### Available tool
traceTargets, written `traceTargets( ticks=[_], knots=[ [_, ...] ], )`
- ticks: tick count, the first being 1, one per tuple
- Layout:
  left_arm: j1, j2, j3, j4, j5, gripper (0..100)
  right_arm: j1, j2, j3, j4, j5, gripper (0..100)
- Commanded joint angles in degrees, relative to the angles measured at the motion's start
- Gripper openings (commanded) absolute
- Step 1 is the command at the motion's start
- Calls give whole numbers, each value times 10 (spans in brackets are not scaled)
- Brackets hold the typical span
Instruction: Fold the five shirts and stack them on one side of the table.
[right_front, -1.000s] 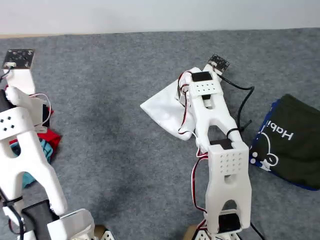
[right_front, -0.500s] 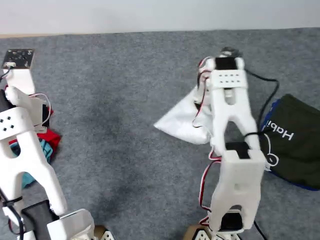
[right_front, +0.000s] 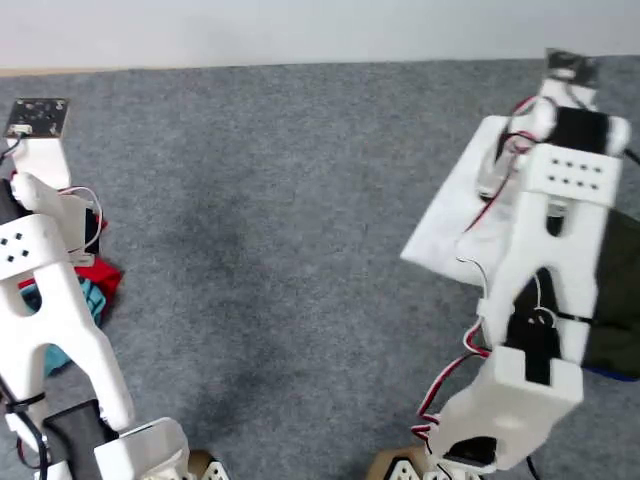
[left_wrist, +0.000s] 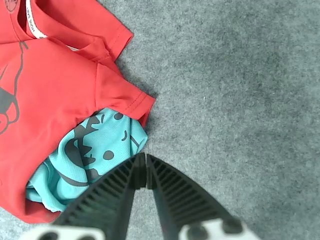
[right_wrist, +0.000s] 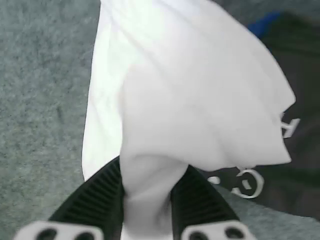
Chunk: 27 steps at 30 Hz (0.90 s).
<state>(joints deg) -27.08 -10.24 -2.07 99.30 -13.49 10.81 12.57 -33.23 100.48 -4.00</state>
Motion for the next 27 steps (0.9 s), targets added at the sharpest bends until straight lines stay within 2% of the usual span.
traceTargets(
  ticks=[1,12,27],
  knots=[
    [-1,-8,-2,11,-1,6,44,-49,-22,23,40,9],
    [-1,-8,-2,11,-1,6,163,-44,-15,23,106,9],
    [-1,-9,-2,11,0,6,275,86,0,-22,159,9]
  ],
)
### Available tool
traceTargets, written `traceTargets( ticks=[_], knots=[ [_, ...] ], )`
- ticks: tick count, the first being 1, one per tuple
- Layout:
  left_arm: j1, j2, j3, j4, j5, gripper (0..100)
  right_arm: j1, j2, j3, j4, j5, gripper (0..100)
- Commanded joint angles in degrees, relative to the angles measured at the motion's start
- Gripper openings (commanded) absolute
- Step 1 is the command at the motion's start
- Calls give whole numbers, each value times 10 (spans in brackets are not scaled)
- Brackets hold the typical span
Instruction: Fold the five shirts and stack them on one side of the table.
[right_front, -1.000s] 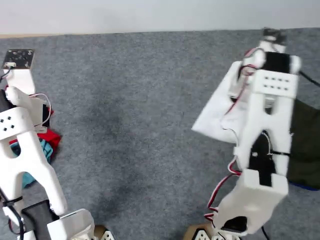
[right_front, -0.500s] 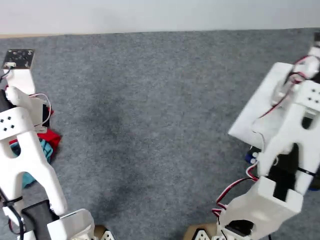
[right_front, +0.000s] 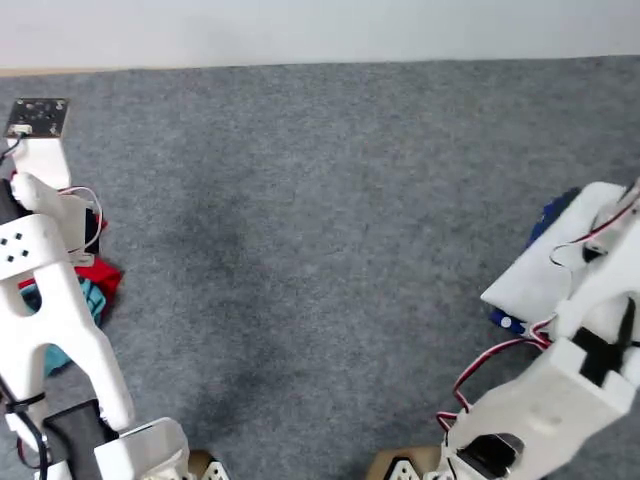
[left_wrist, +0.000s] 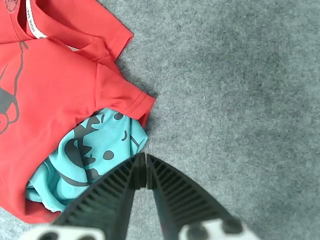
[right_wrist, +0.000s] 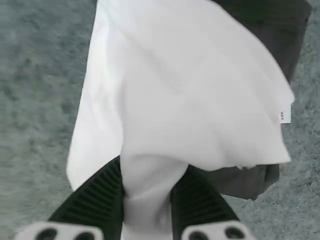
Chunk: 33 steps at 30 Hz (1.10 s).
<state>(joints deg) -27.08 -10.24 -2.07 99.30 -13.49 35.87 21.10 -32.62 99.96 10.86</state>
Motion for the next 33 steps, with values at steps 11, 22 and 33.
traceTargets(
  ticks=[11,22,33],
  knots=[
    [-1,-9,-2,11,0,6,50,45,-6,-89,67,9],
    [-2,-9,-2,12,0,6,70,77,-10,-121,120,225],
    [-2,-7,-2,12,0,6,83,-40,-31,-53,124,284]
  ],
)
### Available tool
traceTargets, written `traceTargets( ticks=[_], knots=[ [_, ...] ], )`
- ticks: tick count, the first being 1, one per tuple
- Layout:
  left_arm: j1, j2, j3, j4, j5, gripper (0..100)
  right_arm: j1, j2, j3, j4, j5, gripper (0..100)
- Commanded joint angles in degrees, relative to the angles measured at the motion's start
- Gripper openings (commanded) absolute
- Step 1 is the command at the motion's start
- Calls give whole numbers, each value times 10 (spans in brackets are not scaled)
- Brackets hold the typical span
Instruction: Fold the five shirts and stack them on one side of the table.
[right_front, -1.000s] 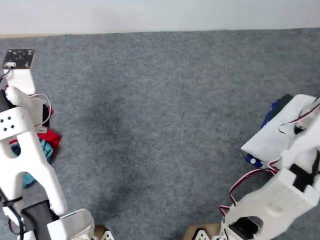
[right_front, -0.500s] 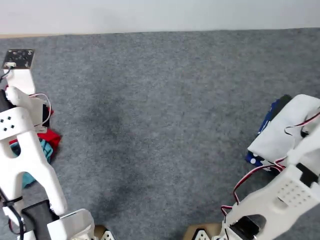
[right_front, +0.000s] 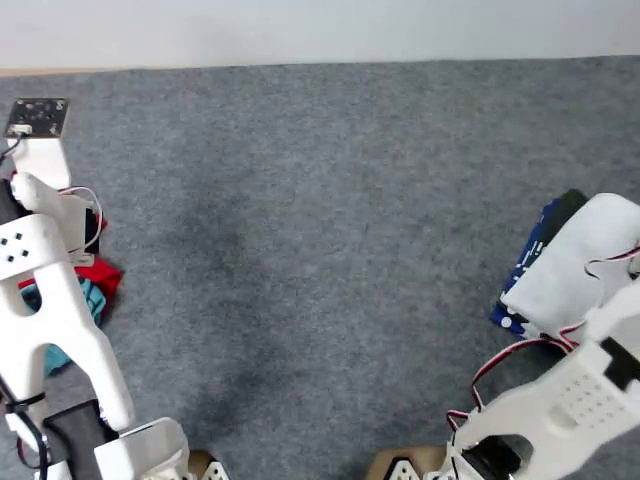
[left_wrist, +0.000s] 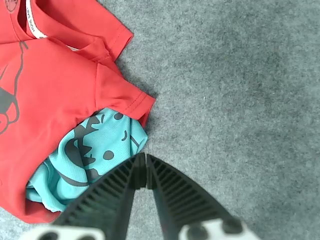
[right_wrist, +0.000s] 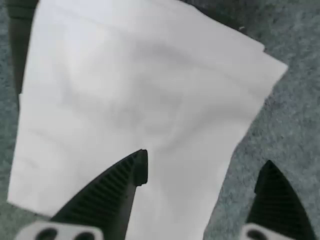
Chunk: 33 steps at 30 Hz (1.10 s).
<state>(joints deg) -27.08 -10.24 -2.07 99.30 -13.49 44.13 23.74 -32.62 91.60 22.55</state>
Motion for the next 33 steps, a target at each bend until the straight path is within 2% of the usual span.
traceTargets(
  ticks=[1,7,9,12,18,21,27,30,33],
  knots=[
    [-2,-7,-2,12,0,6,-3,-78,-31,41,7,262],
    [-2,-7,-2,12,0,6,-5,-94,-28,51,10,60],
    [-2,-7,-2,12,0,6,-1,-67,-28,51,40,3],
    [-2,-7,-2,12,0,6,19,-15,-29,39,64,20],
    [-2,-8,3,12,0,6,46,85,-29,-83,68,9],
    [-2,-8,22,12,-1,6,46,124,-33,-109,68,9],
    [-2,-9,35,12,-1,6,25,88,-96,-34,63,9],
    [-2,-9,35,11,-1,6,-9,51,-130,18,63,9],
    [-2,-9,35,11,-1,6,-53,22,-137,25,62,9]
  ],
)
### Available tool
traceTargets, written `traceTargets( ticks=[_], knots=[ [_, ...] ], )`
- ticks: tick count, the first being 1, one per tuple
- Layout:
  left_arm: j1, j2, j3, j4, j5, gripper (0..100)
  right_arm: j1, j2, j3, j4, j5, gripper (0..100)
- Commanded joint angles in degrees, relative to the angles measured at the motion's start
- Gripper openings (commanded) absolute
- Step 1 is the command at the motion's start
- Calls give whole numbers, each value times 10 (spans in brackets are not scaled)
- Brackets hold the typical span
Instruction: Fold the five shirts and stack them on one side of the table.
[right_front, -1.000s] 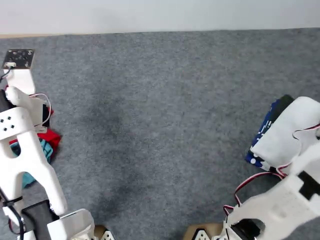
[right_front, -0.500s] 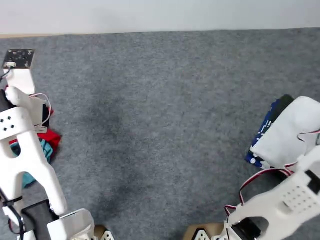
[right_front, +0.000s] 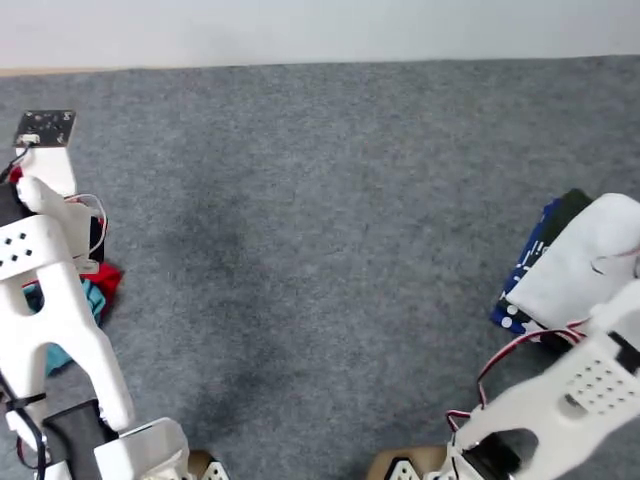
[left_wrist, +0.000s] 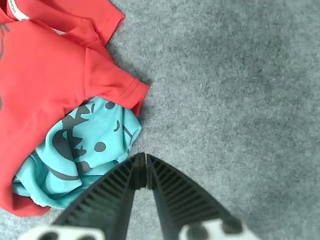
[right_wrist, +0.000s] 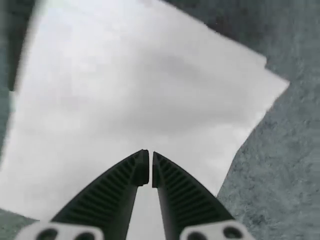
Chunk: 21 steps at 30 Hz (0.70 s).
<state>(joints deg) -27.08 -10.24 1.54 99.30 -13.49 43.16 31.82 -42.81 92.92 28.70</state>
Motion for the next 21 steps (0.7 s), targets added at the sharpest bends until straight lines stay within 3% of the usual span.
traceTargets(
  ticks=[1,6,14,21],
  knots=[
    [-2,-9,-1,11,-1,6,-60,-61,-35,6,1,9],
    [-1,-9,-1,11,-1,6,-129,-8,-33,-64,0,9],
    [-1,-9,-1,11,-1,6,-138,144,-38,-227,1,9],
    [-1,-9,-1,11,-1,6,-158,102,-97,-117,-5,9]
  ],
)
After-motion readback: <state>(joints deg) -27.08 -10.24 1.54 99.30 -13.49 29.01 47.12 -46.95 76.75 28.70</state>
